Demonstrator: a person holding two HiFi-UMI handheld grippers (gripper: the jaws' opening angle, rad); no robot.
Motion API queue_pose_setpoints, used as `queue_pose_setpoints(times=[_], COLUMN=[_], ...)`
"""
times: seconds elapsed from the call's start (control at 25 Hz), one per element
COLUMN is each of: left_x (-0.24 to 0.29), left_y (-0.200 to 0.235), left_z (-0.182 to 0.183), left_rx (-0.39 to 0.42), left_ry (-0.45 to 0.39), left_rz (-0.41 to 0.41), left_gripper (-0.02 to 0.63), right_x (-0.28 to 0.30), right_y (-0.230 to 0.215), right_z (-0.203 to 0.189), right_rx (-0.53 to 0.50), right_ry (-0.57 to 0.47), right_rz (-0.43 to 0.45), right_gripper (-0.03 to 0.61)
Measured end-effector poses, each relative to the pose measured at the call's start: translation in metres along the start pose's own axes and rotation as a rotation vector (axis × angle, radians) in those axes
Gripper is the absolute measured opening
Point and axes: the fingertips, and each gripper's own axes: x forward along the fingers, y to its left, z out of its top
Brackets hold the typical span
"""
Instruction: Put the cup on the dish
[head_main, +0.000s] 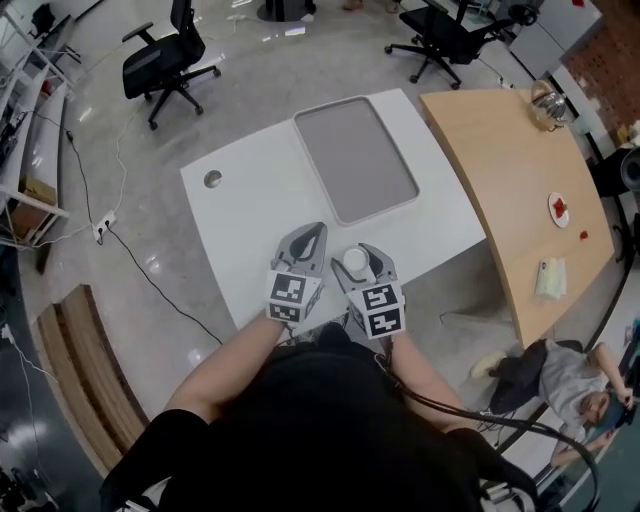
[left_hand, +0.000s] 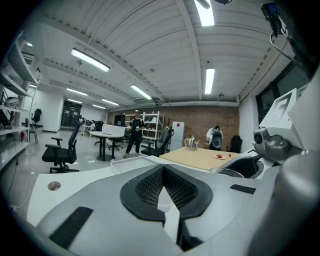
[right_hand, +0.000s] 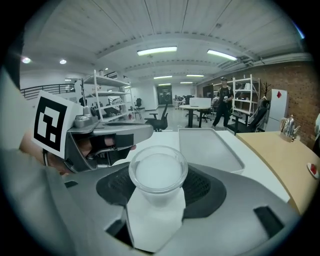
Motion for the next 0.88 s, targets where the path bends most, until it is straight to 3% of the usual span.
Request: queue_pose_setpoints(times=[0.32,0.88], left_x=[0.008,0.065], left_y=[-0.01,0.017], left_z=[0.058,0.068], left_rx=[0.017,0.027], left_ry=[-0.081,-0.059], left_rz=[-0.006,0.057], left_gripper=[0.007,0.008], right_x=[-0.027,0.023], right_y=[-0.029,-0.091], right_z=[0.059,0.093], right_rx=[-0.038,-0.061], right_ry=[-0.06,-0.065], right_rz=[-0.034,-0.019], right_gripper=[0.249,0.249])
